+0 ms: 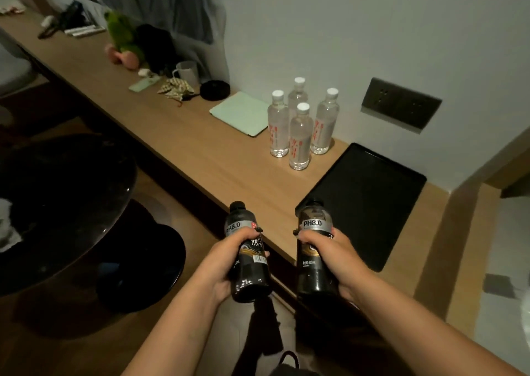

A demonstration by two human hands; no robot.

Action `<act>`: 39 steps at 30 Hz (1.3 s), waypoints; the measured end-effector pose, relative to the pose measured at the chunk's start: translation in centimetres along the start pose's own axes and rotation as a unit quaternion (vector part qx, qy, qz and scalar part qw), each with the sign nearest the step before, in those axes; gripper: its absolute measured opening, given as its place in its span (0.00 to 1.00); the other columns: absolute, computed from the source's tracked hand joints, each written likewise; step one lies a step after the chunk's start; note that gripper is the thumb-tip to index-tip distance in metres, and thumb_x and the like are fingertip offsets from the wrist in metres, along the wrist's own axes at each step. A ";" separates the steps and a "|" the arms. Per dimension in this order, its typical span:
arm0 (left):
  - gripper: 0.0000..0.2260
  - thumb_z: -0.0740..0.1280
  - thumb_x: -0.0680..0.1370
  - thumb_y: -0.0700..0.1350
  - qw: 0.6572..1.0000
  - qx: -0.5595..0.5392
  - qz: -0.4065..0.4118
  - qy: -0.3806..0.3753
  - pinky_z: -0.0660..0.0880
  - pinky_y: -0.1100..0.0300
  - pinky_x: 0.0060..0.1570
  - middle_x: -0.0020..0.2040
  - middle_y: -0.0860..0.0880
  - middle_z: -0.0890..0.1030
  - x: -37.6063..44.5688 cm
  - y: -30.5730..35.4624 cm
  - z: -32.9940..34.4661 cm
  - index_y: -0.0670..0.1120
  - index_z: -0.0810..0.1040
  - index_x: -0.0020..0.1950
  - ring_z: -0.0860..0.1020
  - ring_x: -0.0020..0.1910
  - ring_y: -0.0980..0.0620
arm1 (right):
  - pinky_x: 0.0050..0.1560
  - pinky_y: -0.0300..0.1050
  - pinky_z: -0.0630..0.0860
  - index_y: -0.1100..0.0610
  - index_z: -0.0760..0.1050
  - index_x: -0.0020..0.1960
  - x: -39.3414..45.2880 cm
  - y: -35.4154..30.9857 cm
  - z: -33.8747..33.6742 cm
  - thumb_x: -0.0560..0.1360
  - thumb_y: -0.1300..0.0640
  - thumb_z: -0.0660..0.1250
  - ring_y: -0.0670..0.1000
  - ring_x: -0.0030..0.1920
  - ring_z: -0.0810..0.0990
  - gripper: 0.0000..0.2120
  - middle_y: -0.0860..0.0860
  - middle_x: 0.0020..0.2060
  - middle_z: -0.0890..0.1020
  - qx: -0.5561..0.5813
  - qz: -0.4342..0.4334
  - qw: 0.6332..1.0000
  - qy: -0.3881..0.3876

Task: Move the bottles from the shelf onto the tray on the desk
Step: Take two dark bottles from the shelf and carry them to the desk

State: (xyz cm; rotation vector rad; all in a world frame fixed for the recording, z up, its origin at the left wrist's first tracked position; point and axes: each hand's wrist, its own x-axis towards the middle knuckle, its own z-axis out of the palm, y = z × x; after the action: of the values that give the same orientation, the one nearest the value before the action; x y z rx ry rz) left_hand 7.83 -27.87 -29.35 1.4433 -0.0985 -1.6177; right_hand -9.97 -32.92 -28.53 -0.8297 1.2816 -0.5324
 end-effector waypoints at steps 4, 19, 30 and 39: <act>0.23 0.73 0.65 0.42 1.000 0.007 -0.010 -0.028 0.79 0.56 0.30 0.42 0.38 0.81 4.0 4.0 1.4 0.38 0.74 0.58 0.82 0.34 0.44 | 0.54 0.59 0.78 0.53 0.73 0.56 4.1 -2.6 0.4 0.70 0.48 0.71 0.64 0.53 0.81 0.18 0.63 0.53 0.80 0.043 0.010 0.999 0.027; 0.16 0.72 0.71 0.48 0.944 0.303 0.056 -0.117 0.79 0.50 0.47 0.47 0.40 0.84 19.3 18.6 3.9 0.42 0.78 0.54 0.83 0.45 0.43 | 0.51 0.51 0.78 0.48 0.75 0.49 16.2 -10.0 5.1 0.66 0.54 0.76 0.53 0.48 0.82 0.15 0.51 0.47 0.83 0.086 -0.012 0.970 0.226; 0.29 0.80 0.59 0.44 0.838 0.482 0.180 -0.181 0.78 0.57 0.50 0.49 0.52 0.82 25.7 21.6 4.3 0.51 0.74 0.56 0.81 0.49 0.54 | 0.43 0.37 0.73 0.46 0.71 0.49 20.8 -11.2 7.8 0.62 0.60 0.78 0.43 0.46 0.77 0.23 0.45 0.45 0.79 0.018 -0.068 0.940 0.333; 0.25 0.78 0.63 0.38 0.778 0.535 0.261 -0.201 0.67 0.71 0.39 0.43 0.60 0.75 28.2 22.2 4.0 0.56 0.69 0.48 0.75 0.46 0.56 | 0.52 0.42 0.73 0.45 0.72 0.50 22.5 -11.6 8.1 0.58 0.56 0.80 0.47 0.53 0.77 0.26 0.46 0.53 0.78 -0.060 -0.066 0.918 0.386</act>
State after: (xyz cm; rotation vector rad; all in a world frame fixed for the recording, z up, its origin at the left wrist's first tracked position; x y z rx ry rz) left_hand 20.77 -60.97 -35.56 1.5662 -1.7546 -1.3539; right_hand 4.17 -55.03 -32.65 -0.8412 2.0033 -0.9552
